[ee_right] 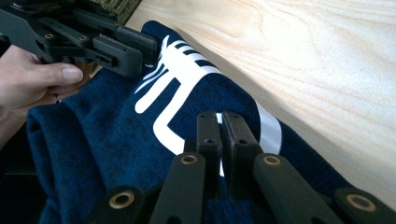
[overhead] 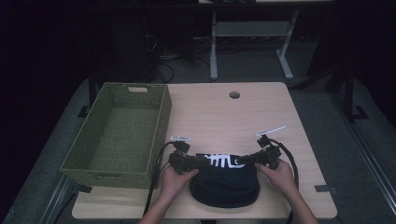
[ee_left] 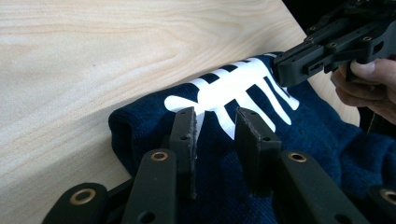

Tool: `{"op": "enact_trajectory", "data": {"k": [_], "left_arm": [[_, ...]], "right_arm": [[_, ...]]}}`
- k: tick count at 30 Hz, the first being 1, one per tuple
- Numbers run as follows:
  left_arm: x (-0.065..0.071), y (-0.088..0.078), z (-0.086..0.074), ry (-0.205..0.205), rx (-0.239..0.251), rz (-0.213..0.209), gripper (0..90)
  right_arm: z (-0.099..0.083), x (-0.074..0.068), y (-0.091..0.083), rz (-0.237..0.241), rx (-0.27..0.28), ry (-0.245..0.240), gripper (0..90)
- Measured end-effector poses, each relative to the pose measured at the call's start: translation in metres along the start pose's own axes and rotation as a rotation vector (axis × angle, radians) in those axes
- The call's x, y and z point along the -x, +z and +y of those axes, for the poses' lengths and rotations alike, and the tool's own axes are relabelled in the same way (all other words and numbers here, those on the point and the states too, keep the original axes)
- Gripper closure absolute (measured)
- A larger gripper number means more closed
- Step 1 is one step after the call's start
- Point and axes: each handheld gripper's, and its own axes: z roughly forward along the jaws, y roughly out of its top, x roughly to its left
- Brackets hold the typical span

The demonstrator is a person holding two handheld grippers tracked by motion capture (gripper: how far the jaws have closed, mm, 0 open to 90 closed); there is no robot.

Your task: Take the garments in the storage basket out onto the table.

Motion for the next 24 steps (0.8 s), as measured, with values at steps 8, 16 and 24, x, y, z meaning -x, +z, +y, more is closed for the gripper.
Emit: {"op": "enact_trajectory", "data": {"k": [8, 16, 24], "left_arm": [[0.014, -0.017, -0.001, 0.022, 0.026, -0.045, 67.7], [0.033, -0.022, -0.017, 0.044, -0.012, -0.141, 68.3], [0.038, -0.025, -0.036, 0.025, -0.035, -0.203, 68.5]], "right_arm": [[-0.006, -0.018, -0.011, 0.04, 0.004, -0.042, 82.6], [-0.03, -0.038, -0.014, 0.096, 0.009, -0.066, 81.1], [-0.054, -0.05, -0.014, 0.113, -0.027, -0.084, 81.1]]}}
